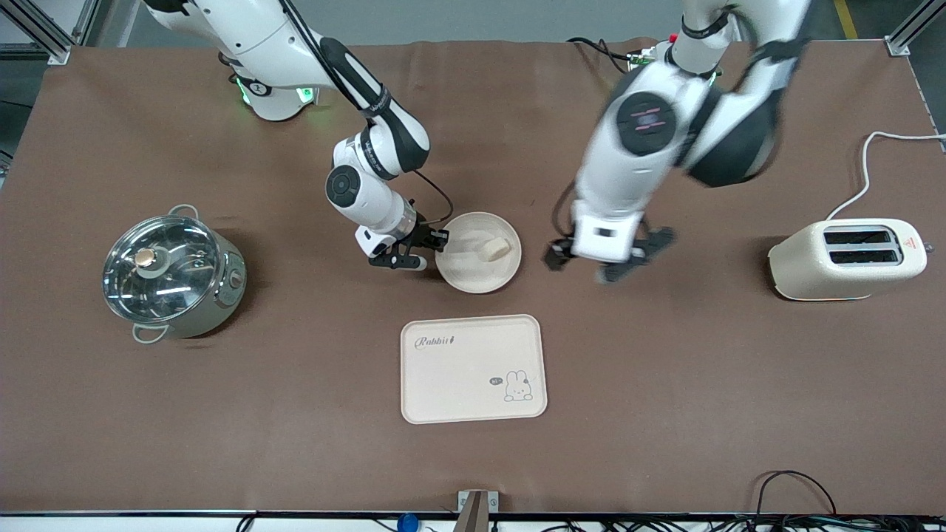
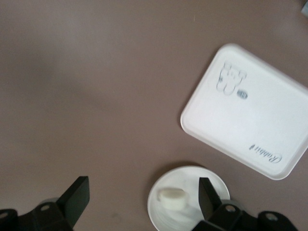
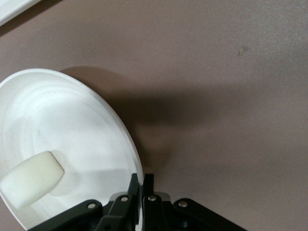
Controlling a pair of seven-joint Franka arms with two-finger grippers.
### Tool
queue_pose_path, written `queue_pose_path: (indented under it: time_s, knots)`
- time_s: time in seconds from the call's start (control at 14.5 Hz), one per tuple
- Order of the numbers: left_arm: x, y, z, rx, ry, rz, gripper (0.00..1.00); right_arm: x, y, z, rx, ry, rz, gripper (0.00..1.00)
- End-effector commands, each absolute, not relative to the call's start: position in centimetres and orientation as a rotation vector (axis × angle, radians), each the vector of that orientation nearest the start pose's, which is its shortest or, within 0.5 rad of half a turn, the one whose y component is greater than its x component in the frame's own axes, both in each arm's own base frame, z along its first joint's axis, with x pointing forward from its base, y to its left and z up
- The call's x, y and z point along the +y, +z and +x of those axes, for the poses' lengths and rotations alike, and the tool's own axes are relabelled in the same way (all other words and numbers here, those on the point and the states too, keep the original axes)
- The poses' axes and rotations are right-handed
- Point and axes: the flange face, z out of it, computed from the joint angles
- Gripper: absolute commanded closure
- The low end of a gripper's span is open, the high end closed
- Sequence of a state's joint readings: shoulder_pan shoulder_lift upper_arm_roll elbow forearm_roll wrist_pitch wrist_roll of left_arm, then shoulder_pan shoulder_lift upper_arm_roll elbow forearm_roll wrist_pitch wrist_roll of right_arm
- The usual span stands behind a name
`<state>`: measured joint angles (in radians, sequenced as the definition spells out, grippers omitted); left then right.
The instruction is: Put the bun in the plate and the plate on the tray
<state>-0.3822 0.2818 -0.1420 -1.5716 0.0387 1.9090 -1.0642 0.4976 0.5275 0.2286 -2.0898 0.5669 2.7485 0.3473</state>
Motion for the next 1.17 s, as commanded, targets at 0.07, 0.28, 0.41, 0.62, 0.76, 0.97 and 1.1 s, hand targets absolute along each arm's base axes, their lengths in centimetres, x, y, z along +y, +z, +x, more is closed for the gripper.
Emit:
queue_pose_path:
  time_s: [0.07,0.28,0.41,0.62,0.76,0.97,1.1]
  knots:
    - [-23.9,54.3,58.9,-0.742,-0.124,-3.084,0.0,37.5,17.9,45.6,0.269,0.133,-2.757,0.99]
    - [-16.9,59.1,59.2,-0.561,-0.186,-3.113,0.0,37.7,19.2,45.9,0.27,0.113,-2.745,1.0]
    - [-13.6,61.3,58.1,-0.443,-0.165,-3.108,0.0,37.6,21.0,46.4,0.265,0.099,-2.73,1.0]
    - [-9.6,63.7,56.2,-0.318,-0.108,-3.096,0.0,35.9,24.9,48.3,0.291,0.163,-2.702,1.0]
    - [-8.4,65.6,54.6,-0.22,-0.109,-3.095,0.0,35.1,27.0,50.2,0.311,0.175,-2.675,1.0]
    - [-6.6,66.7,51.9,-0.075,-0.031,-3.097,0.0,34.8,29.6,53.4,0.34,0.098,-2.625,1.0]
    - [-5.9,66.8,50.1,-0.016,-0.017,-3.089,0.0,34.4,29.8,55.4,0.366,0.073,-2.603,1.0]
